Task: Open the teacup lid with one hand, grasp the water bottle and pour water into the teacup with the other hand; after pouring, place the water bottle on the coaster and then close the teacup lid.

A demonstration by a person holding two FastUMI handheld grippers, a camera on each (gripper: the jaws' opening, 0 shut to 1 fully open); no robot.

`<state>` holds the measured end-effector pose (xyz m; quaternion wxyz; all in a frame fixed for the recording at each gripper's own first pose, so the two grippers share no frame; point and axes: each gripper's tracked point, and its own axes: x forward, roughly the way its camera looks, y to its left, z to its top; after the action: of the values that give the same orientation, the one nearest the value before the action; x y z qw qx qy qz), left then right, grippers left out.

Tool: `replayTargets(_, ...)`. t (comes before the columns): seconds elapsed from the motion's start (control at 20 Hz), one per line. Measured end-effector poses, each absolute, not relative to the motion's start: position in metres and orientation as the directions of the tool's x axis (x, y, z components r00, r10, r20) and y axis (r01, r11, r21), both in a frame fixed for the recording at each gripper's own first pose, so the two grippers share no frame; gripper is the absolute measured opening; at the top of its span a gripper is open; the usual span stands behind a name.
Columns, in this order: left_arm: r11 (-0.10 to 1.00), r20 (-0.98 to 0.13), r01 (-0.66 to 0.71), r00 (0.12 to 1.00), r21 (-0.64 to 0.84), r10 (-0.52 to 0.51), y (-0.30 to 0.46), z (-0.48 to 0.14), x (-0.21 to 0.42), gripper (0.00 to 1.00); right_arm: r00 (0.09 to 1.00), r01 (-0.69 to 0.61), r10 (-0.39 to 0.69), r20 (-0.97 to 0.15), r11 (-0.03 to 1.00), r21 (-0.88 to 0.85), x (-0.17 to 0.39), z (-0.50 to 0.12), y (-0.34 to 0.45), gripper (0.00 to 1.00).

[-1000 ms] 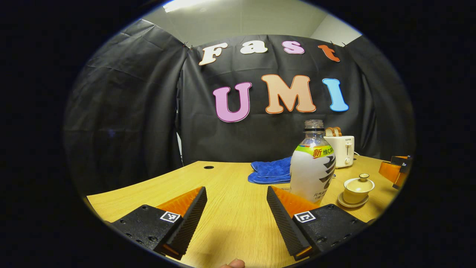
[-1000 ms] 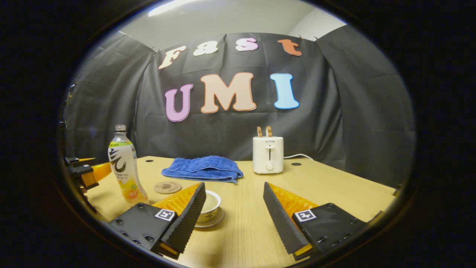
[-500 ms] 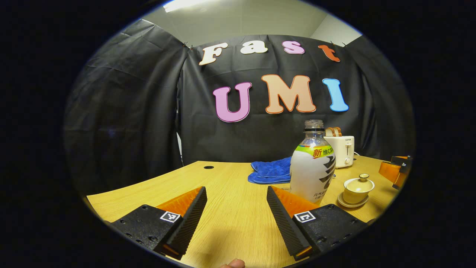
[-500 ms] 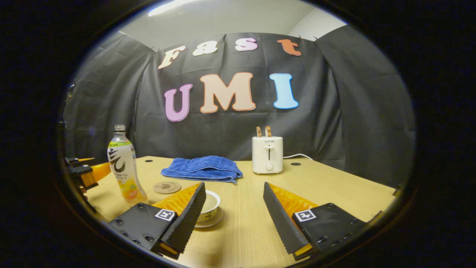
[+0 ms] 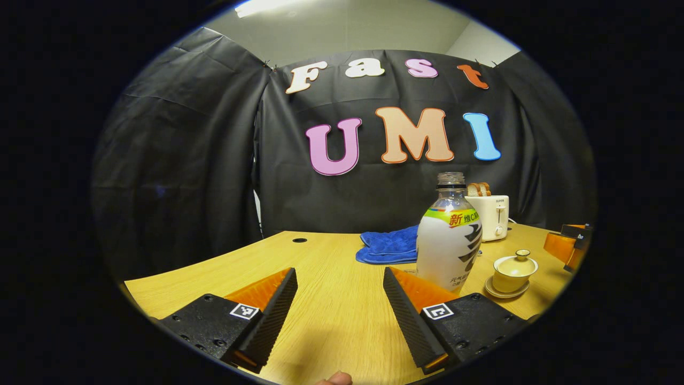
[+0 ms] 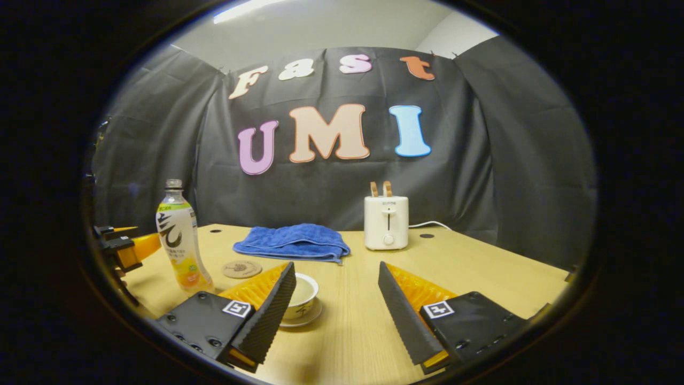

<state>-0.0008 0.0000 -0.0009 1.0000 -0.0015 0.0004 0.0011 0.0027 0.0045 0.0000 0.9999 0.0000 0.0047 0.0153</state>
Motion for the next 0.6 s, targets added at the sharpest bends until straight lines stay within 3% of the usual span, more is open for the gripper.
replayTargets(0.05,1.0,-0.001,-0.002,1.0,-0.003,0.002,0.0,-0.001,-0.001,0.95,0.999,-0.043,0.043,-0.023,0.999,-0.003,0.005,-0.003,0.006,0.94)
replayTargets(0.1,1.0,-0.001,-0.002,1.0,-0.003,0.002,0.0,-0.001,-0.001,0.95,0.998,-0.05,0.049,-0.034,0.999,-0.012,0.008,-0.004,0.006,1.0)
replayTargets(0.6,1.0,-0.002,-0.002,1.0,-0.003,0.002,-0.001,-0.001,0.0,0.95,0.982,-0.178,0.176,-0.074,0.984,-0.018,0.023,0.008,0.036,1.0)
